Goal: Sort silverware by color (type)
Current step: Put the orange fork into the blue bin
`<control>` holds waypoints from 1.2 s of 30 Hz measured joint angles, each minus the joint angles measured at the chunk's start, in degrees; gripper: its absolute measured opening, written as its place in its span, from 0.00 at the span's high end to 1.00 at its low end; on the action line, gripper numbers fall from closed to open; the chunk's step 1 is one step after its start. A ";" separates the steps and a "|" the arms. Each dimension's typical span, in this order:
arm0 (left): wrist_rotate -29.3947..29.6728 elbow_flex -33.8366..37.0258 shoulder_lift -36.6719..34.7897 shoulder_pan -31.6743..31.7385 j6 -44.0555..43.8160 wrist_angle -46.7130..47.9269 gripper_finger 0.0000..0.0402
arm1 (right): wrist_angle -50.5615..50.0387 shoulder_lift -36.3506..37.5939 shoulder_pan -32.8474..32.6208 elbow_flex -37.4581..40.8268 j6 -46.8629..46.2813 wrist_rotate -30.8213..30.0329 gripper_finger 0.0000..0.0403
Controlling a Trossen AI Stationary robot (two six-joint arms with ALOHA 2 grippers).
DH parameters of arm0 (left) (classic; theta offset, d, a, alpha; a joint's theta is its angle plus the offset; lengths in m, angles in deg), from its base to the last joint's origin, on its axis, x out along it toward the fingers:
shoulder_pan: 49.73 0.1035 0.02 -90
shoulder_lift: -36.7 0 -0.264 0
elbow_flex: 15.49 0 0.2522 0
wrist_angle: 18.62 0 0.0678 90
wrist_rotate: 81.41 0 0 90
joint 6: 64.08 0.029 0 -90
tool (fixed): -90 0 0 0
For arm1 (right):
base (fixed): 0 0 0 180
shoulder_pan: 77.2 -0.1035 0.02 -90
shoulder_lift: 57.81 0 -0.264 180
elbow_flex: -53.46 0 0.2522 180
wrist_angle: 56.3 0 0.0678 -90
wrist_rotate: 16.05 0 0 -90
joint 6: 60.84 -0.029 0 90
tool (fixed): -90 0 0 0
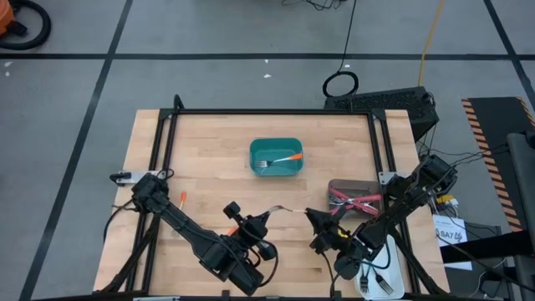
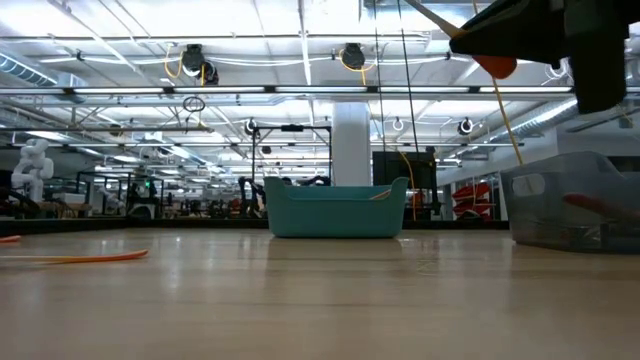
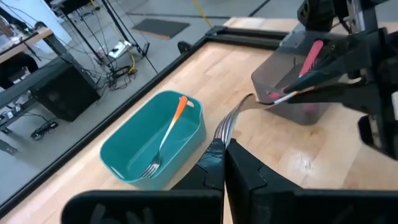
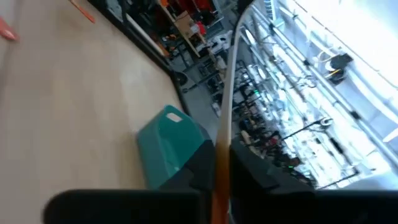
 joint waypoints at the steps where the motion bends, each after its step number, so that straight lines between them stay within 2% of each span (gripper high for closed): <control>1: -0.55 0.00 0.00 0.04 0.12 0.08 1.00 | 0.01 -0.02 0.00 0.00 0.00 0.10 0.96; 7: -1.35 0.00 0.02 -0.26 0.09 0.11 0.96 | -0.20 -0.02 0.00 0.00 0.18 0.06 0.97; 17: 0.41 -0.11 -0.04 -2.33 0.70 3.28 0.70 | -0.48 -0.21 0.02 0.07 0.95 1.35 0.98; 23: 0.48 -0.11 -0.04 -3.78 1.13 5.77 0.68 | -0.31 -0.14 0.68 0.07 1.05 1.93 0.99; 27: 0.42 -1.08 -0.06 -5.12 0.68 8.45 0.68 | -0.15 1.14 3.37 0.07 3.13 2.13 0.99; 36: -0.91 -2.38 -0.04 -9.48 1.60 10.48 0.68 | -1.70 8.86 15.50 -1.59 6.55 14.21 0.99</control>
